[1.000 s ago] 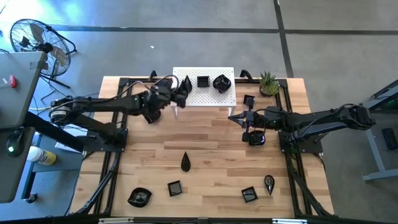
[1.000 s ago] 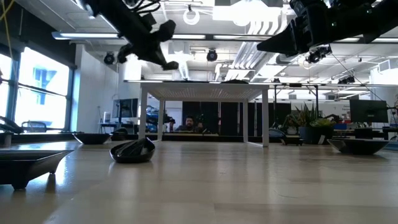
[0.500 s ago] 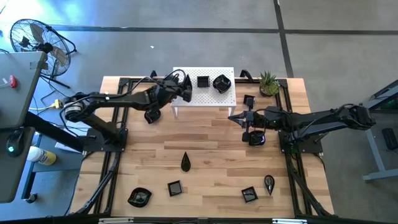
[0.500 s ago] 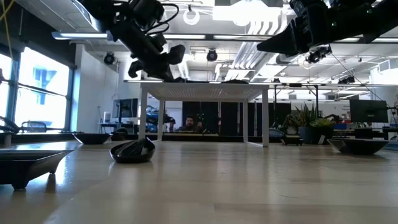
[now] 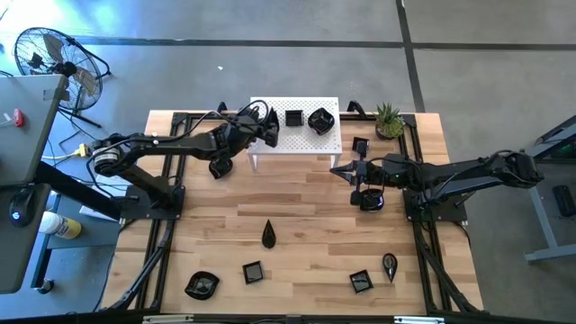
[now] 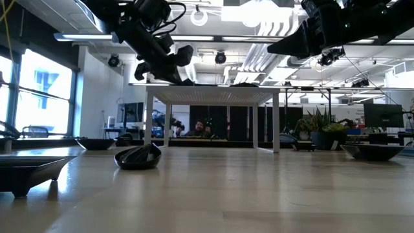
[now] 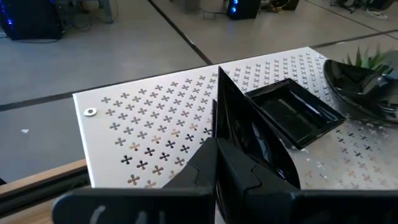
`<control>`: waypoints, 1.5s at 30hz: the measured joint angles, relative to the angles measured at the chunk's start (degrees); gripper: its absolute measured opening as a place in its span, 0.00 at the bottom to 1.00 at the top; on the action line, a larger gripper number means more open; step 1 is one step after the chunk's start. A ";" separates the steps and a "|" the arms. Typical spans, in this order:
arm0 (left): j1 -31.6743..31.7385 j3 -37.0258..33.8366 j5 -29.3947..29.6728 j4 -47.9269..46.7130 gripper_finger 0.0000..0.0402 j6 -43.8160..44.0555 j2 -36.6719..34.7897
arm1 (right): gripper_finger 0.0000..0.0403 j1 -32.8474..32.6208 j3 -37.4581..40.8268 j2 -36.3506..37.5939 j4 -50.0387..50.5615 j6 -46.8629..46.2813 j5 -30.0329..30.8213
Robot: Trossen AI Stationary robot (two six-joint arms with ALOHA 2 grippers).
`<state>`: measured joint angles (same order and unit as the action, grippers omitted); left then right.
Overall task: Pick & Place Mini shaped plates
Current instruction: Stack the drop shaped bowl on top of the drop shaped bowl on the shelf
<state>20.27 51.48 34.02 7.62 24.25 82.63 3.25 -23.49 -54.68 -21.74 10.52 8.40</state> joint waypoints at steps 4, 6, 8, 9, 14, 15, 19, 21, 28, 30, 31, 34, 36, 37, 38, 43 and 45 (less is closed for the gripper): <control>-0.02 0.00 -0.60 0.00 0.00 -0.04 0.00 | 0.01 0.00 0.01 0.00 0.00 0.00 0.00; -0.02 0.00 -1.59 -0.01 0.00 -0.12 0.00 | 0.00 0.00 -0.01 -0.01 -0.02 0.01 -0.02; -0.02 0.00 -2.22 -0.02 0.00 -0.26 0.00 | 0.01 0.00 0.01 0.01 0.00 0.00 0.00; -0.02 0.00 -2.24 -0.01 0.00 -0.40 0.00 | 0.01 0.00 0.00 0.00 0.00 0.00 0.00; -0.02 0.00 -2.27 -0.07 0.08 -0.57 0.00 | 0.01 0.00 0.01 0.01 0.00 0.00 -0.02; -0.02 0.00 -2.27 -0.07 0.10 -0.54 0.00 | 0.01 0.00 0.01 0.01 0.00 0.00 0.00; -0.02 0.00 -2.25 -0.09 0.19 -0.48 0.00 | 0.01 0.00 -0.01 0.01 0.00 0.00 0.00; -0.02 -0.02 -2.18 -0.09 0.23 -0.57 0.00 | 0.01 0.00 0.01 0.01 0.00 0.00 0.00; -0.02 -0.02 -2.04 -0.83 0.25 -1.78 -0.02 | 0.00 0.00 -0.01 0.00 0.00 0.00 -0.01; -0.02 -0.02 -3.65 -1.50 0.23 -3.10 -0.04 | 0.01 0.00 -0.01 -0.01 0.04 0.00 -0.02; -0.02 -0.02 -4.63 -2.06 0.21 -3.77 -0.26 | 0.01 0.00 -0.01 0.01 0.04 0.00 0.00; -0.07 -0.08 -6.75 -3.47 0.15 -6.65 -1.77 | 0.01 0.01 0.00 0.01 0.07 0.00 0.00; -0.43 -0.05 -6.89 -4.10 0.10 -8.16 -2.37 | 0.01 0.02 0.00 0.01 0.09 0.00 0.00; -0.50 -0.07 -6.88 -4.83 0.07 -8.88 -2.65 | 0.01 0.02 -0.01 0.00 0.09 0.00 0.00; -0.44 -0.09 -6.78 -5.03 0.05 -9.69 -2.96 | 0.01 0.01 -0.01 0.01 0.09 0.00 0.00; -0.42 -0.07 -9.33 -5.07 0.01 -12.96 -4.50 | 0.01 0.07 0.01 0.01 0.11 0.00 0.00; -0.62 -0.07 -12.29 -5.22 0.01 -14.93 -4.57 | 0.01 0.16 0.00 0.01 0.13 0.00 0.00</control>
<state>19.65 51.42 21.73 2.39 9.32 78.06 3.41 -23.49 -54.68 -21.61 10.52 8.40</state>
